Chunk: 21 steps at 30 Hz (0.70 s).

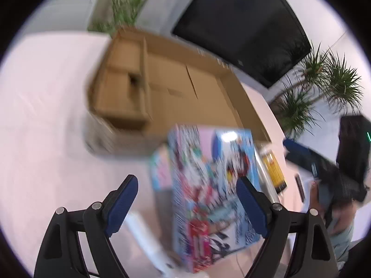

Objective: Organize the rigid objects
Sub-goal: 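Grasp the printed game box with the left gripper and set it in the box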

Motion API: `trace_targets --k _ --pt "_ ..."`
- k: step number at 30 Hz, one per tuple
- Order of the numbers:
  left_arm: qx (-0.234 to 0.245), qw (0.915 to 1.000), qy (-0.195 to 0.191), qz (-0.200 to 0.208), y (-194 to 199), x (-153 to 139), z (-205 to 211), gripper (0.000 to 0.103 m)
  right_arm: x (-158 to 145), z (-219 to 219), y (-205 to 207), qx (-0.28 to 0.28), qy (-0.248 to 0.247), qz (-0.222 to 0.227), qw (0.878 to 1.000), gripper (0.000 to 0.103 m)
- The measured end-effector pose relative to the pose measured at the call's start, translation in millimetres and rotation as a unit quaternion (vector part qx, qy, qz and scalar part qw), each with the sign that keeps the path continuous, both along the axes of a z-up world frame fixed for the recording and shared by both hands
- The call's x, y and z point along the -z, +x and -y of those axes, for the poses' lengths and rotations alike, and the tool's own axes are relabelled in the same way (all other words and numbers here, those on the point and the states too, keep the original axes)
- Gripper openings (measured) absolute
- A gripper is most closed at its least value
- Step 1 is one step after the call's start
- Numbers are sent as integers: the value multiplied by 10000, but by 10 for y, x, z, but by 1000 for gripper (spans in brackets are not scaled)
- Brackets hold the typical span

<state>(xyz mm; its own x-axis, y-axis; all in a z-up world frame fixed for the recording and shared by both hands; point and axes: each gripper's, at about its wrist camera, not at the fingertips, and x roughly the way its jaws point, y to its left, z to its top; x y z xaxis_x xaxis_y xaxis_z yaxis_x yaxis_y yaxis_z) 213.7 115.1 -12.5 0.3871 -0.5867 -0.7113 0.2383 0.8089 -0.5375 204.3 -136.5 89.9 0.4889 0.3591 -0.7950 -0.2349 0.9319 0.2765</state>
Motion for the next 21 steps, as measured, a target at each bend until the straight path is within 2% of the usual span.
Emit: trace_targets --k 2,7,10,11,14,16,19,21 --pt "110 9997 -8 -227 13 133 129 86 92 1 -293 -192 40 -204 9996 100" --pt "160 9991 -153 -367 32 206 214 85 305 -156 -659 -431 -125 -338 9984 99" --pt "204 9987 -21 -476 32 265 265 82 433 -315 -674 -517 -282 -323 9977 96" --pt "235 9984 -9 -508 9 286 278 79 492 -371 -638 -509 -314 -368 9975 91" --pt "290 9981 -177 -510 -56 317 330 75 592 -483 -605 -591 -463 -439 9962 84" --pt "283 9990 -32 -339 -111 283 353 73 681 -560 -574 -557 -596 -425 9958 86" --pt "100 9993 -115 -335 -155 254 306 67 713 -520 -572 -443 -397 -442 9973 88" --pt "16 9998 0 -209 -184 175 318 64 712 -485 -557 -401 -267 -453 9978 88"
